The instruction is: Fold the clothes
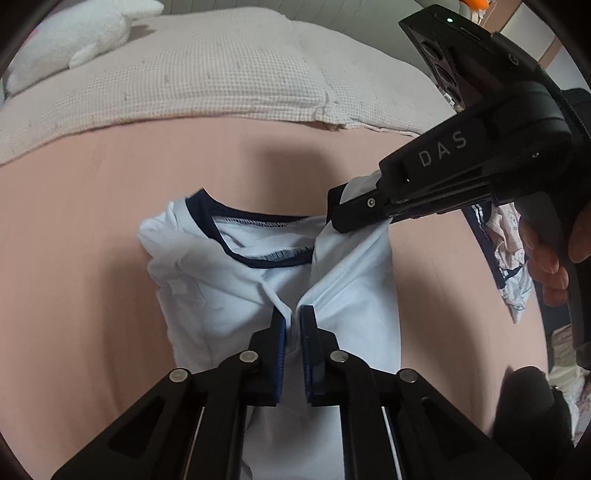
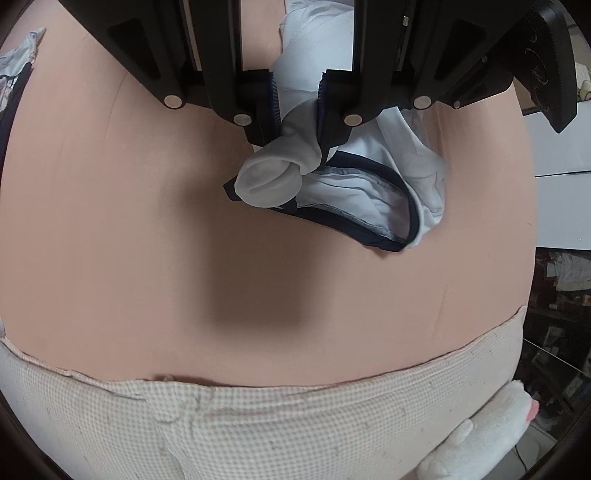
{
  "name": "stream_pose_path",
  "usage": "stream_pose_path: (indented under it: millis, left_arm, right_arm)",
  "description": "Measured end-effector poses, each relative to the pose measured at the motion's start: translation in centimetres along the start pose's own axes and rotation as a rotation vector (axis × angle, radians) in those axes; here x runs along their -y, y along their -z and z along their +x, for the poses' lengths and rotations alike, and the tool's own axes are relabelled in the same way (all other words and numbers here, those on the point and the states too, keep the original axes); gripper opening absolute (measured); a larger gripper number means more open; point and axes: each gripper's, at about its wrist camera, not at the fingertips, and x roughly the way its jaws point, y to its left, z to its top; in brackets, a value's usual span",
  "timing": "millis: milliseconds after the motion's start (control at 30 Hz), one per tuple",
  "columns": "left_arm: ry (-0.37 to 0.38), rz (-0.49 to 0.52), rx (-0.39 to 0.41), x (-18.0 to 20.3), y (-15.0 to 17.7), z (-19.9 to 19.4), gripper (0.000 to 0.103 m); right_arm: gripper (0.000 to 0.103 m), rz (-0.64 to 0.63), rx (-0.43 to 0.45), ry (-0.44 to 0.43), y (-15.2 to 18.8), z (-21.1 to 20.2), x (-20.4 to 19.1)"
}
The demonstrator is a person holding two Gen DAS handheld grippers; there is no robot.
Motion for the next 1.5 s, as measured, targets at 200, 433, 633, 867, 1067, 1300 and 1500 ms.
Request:
stream_pose_path:
  millis: [200, 433, 633, 867, 1067, 1300, 1500]
  left_arm:
    - [-0.029, 0.043, 0.002, -0.1, -0.5, -2.1, 0.007]
    - [0.021, 0.040, -0.020, -0.1, -2.4, -1.6, 0.015]
    - [0.036, 0.118, -0.010, 1.4, -2.5, -3.3, 0.018]
    - [0.037, 0.198, 0.056, 3.3, -4.6, -5.8, 0.103]
    - [0.008, 0.218, -0.031, 3.8, -4.4, -0.9, 0.103]
    - [0.022, 0.191, -0.059, 4.3, -3.4, 1.6, 0.101]
    - [0.048, 0.198, -0.073, 4.8, -2.7, 1.1, 0.049]
  right_arm:
    - [0.010, -0.027, 0.021, -0.003, 0.5, -2.2, 0.0]
    - [0.010, -0.017, 0.021, -0.020, 0.6, -3.7, 1.5]
    - [0.010, -0.012, 0.007, -0.034, 1.4, -4.2, 3.8]
    - [0.010, -0.015, -0.001, -0.061, 0.9, -3.0, 3.1]
    - [0.010, -0.016, 0.003, -0.072, 0.9, -3.5, 3.4]
    - [0.010, -0.006, -0.010, -0.094, 0.4, -2.9, 4.0]
    - [0.010, 0.005, -0.013, -0.110, 0.3, -2.5, 4.8]
